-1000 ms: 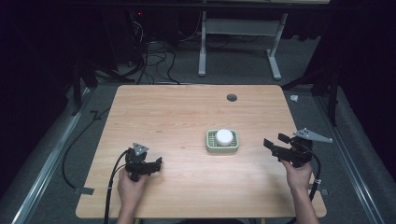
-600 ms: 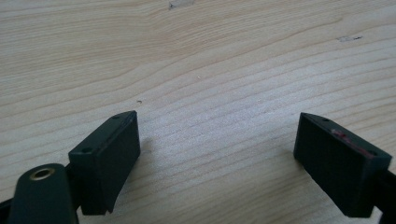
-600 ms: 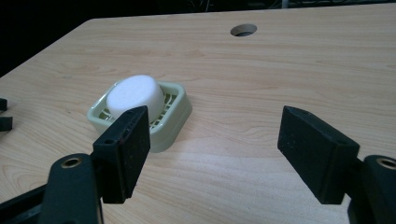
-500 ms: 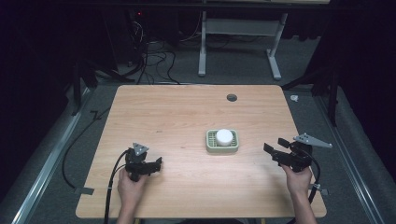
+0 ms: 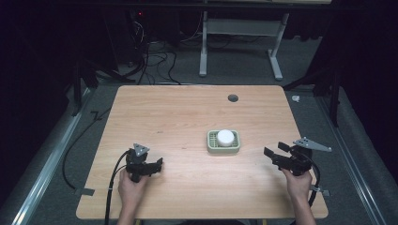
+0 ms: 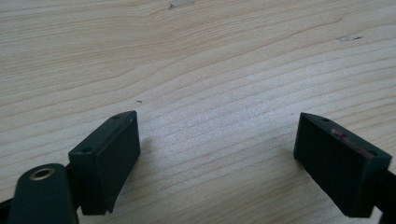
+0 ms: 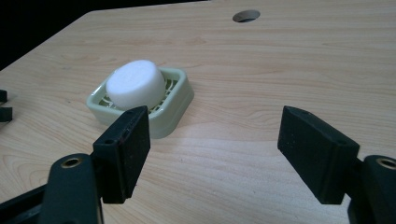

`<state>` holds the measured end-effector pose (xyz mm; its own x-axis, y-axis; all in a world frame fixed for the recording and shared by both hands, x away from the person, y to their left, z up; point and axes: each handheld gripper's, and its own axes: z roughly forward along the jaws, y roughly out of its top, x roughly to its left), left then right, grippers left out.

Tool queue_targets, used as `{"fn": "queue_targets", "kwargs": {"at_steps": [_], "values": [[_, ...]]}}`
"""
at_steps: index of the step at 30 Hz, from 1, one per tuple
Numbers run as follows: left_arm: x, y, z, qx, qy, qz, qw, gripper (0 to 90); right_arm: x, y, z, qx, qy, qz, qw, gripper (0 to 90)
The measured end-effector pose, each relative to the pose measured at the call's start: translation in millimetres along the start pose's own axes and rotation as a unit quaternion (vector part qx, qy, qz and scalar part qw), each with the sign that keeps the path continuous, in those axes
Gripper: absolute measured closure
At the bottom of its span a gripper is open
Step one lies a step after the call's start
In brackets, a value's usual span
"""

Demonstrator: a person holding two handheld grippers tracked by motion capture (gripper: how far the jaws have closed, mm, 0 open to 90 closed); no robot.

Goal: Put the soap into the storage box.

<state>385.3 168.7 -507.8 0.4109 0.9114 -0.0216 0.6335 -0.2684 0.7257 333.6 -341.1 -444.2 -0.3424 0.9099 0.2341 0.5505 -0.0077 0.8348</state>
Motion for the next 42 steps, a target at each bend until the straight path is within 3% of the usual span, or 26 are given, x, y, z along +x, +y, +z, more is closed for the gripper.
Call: {"fn": "queue_targets", "kwargs": {"at_steps": [24, 42], "values": [[0.0, 0.0, 0.0, 0.0, 0.0, 0.0, 1.0, 15.0, 7.9, -17.1, 11.7, 0.024, 0.008, 0.002, 0.9997, 26.4], [0.0, 0.0, 0.0, 0.0, 0.0, 0.0, 1.0, 15.0, 14.2, -30.2, 28.3, 0.052, -0.005, -0.02, 0.9985, 27.0]]}}
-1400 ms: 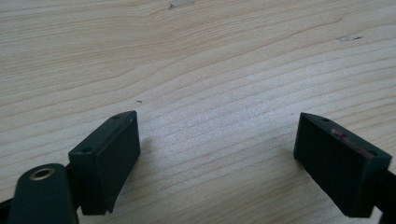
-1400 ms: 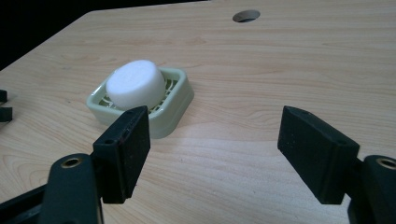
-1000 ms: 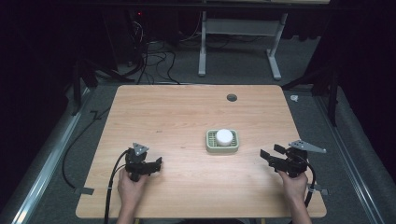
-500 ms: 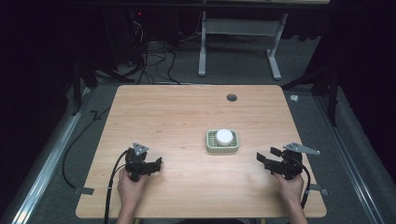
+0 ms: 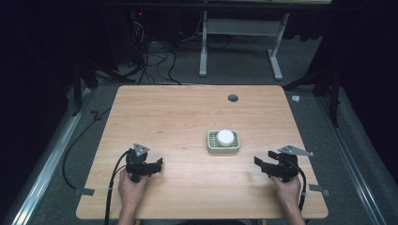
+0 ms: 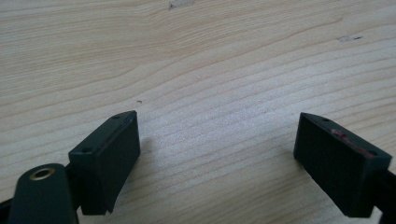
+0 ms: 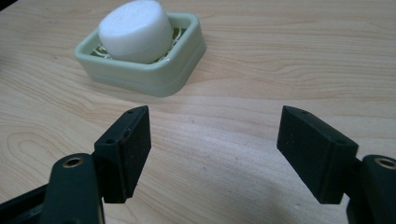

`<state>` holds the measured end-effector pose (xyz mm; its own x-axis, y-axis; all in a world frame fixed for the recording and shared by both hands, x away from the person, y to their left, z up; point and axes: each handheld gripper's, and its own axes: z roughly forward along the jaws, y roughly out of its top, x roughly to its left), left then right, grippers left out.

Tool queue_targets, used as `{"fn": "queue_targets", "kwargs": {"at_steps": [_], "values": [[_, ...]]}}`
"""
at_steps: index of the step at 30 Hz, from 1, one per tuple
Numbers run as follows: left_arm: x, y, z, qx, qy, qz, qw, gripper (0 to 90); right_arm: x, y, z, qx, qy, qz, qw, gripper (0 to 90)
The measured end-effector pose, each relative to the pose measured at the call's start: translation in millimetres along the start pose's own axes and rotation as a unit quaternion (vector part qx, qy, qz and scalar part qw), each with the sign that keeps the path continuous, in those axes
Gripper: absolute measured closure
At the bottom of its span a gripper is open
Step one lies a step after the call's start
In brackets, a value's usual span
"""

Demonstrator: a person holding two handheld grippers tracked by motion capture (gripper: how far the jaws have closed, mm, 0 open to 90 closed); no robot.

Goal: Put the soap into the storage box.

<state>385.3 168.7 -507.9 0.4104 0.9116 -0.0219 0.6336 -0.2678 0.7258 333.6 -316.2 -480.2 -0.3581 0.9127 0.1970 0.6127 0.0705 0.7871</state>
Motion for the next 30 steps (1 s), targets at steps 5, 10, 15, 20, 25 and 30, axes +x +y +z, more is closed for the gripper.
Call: {"fn": "queue_targets", "kwargs": {"at_steps": [5, 10, 15, 20, 25, 30], "values": [[0.0, 0.0, 0.0, 0.0, 0.0, 0.0, 1.0, 15.0, 3.4, -5.0, 5.1, 0.01, -0.004, -0.003, 0.9999, 27.0], [0.0, 0.0, 0.0, 0.0, 0.0, 0.0, 1.0, 15.0, 8.5, -6.2, 9.0, 0.017, -0.012, -0.016, 0.9997, 27.1], [0.0, 0.0, 0.0, 0.0, 0.0, 0.0, 1.0, 15.0, 13.6, -7.2, 13.3, 0.025, -0.018, -0.024, 0.9992, 27.1], [0.0, 0.0, 0.0, 0.0, 0.0, 0.0, 1.0, 15.0, 18.3, -8.7, 16.4, 0.03, -0.027, -0.037, 0.9985, 27.1], [0.0, 0.0, 0.0, 0.0, 0.0, 0.0, 1.0, 15.0, 22.1, -9.4, 18.8, 0.038, -0.036, -0.05, 0.9974, 27.0], [0.0, 0.0, 0.0, 0.0, 0.0, 0.0, 1.0, 15.0, 22.8, -10.9, 20.9, 0.042, -0.043, -0.055, 0.9967, 27.0]]}}
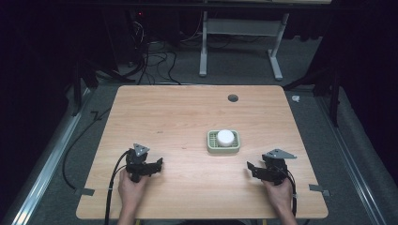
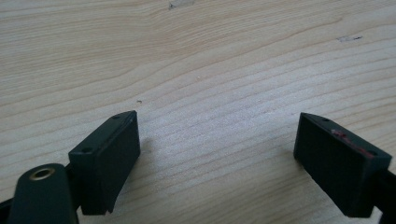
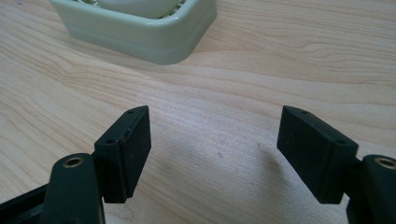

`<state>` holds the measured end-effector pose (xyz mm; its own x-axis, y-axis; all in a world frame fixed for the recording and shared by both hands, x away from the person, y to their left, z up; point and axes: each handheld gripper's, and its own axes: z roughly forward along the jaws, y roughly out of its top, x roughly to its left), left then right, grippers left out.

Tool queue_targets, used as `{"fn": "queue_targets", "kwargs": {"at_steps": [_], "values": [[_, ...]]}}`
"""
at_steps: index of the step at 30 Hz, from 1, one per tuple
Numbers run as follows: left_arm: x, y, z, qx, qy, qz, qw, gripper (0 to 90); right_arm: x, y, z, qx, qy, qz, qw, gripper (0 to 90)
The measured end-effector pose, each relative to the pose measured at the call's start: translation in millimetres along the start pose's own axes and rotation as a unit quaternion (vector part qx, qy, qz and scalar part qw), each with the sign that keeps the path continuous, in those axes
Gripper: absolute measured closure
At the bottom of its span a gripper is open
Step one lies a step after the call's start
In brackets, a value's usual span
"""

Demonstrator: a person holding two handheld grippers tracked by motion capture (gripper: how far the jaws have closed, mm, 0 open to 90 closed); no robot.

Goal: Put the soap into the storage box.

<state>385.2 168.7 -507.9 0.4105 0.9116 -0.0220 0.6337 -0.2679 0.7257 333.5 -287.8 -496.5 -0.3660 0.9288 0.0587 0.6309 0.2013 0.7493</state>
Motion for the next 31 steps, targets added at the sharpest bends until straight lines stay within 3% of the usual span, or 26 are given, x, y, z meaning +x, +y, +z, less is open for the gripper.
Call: {"fn": "queue_targets", "kwargs": {"at_steps": [6, 10, 31], "values": [[0.0, 0.0, 0.0, 0.0, 0.0, 0.0, 1.0, 15.0, -0.7, -1.2, 3.9, 0.004, -0.006, 0.0, 1.0, 26.9], [0.0, 0.0, 0.0, 0.0, 0.0, 0.0, 1.0, 15.0, 4.1, -0.2, 8.5, 0.025, -0.025, -0.024, 0.9991, 25.8], [-0.1, -0.4, -0.2, -0.001, 0.001, -0.001, 1.0, 15.0, 4.2, 0.0, 9.0, 0.025, -0.023, -0.027, 0.9991, 26.1]]}}
